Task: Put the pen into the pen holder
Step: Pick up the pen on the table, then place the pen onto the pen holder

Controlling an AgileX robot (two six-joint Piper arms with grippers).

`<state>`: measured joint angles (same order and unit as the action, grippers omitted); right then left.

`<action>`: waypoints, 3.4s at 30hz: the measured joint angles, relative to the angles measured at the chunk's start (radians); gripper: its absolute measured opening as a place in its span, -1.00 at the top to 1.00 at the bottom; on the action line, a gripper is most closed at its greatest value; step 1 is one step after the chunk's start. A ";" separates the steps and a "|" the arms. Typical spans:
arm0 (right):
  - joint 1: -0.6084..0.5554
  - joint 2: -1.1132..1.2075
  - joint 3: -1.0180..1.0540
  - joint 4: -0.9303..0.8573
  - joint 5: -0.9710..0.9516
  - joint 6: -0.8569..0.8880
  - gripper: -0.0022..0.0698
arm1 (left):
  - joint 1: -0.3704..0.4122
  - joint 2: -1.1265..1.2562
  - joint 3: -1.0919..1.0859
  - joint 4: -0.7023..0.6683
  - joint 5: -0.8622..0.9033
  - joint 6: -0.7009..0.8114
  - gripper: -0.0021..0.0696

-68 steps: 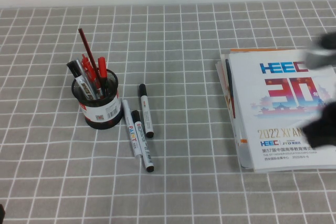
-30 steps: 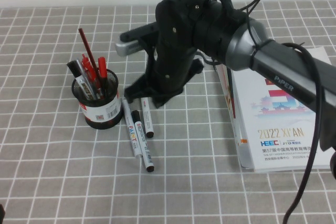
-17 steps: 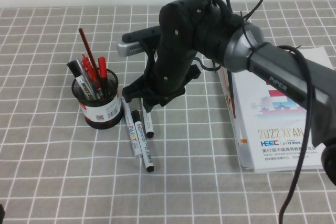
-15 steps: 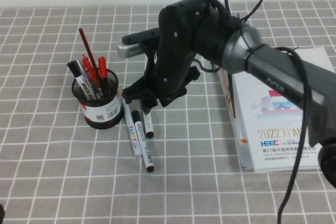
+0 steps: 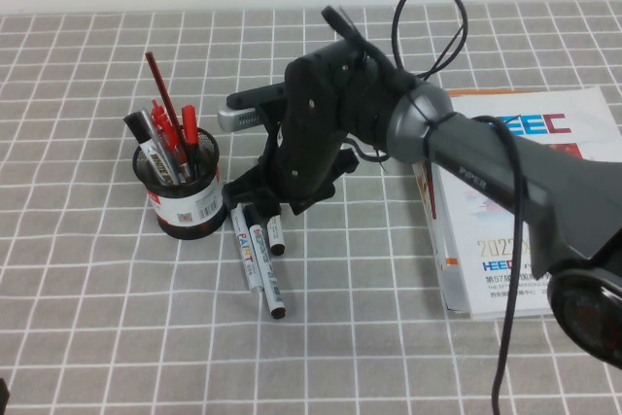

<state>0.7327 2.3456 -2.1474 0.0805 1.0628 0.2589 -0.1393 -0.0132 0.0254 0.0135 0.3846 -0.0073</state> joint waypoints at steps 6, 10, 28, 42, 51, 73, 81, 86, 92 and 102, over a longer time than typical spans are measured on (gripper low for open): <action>0.000 0.033 -0.010 -0.012 -0.032 0.003 0.05 | 0.000 0.000 0.000 0.000 0.000 0.000 0.95; 0.000 0.041 -0.010 -0.052 -0.036 0.005 0.12 | 0.000 0.000 0.000 0.000 0.000 0.000 0.95; -0.057 0.042 -0.020 -0.100 0.117 0.007 0.64 | 0.000 0.000 0.000 0.000 0.000 0.000 0.95; -0.143 -0.038 -0.022 -0.058 0.164 -0.037 0.65 | 0.000 0.000 0.000 0.000 0.000 0.000 0.95; -0.132 -0.291 0.286 0.055 -0.079 -0.041 0.65 | 0.000 0.000 0.000 0.000 0.000 0.000 0.95; 0.081 -0.726 1.059 0.040 -1.367 -0.346 0.65 | 0.000 0.000 0.000 0.000 0.000 0.000 0.95; 0.088 -0.525 0.925 -0.241 -1.609 -0.017 0.65 | 0.000 0.000 0.000 0.000 0.000 0.000 0.95; 0.088 -0.366 0.825 -0.300 -1.760 0.045 0.65 | 0.000 0.000 0.000 0.000 0.000 0.000 0.95; 0.088 -0.226 0.748 -0.309 -1.822 0.054 0.65 | 0.000 0.000 0.000 0.000 0.000 0.000 0.95; 0.088 -0.124 0.709 -0.236 -1.829 0.056 0.36 | 0.000 0.000 0.000 0.000 0.000 0.000 0.95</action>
<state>0.8205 2.2211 -1.4385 -0.1556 -0.7662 0.3151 -0.1393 -0.0132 0.0254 0.0135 0.3846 -0.0073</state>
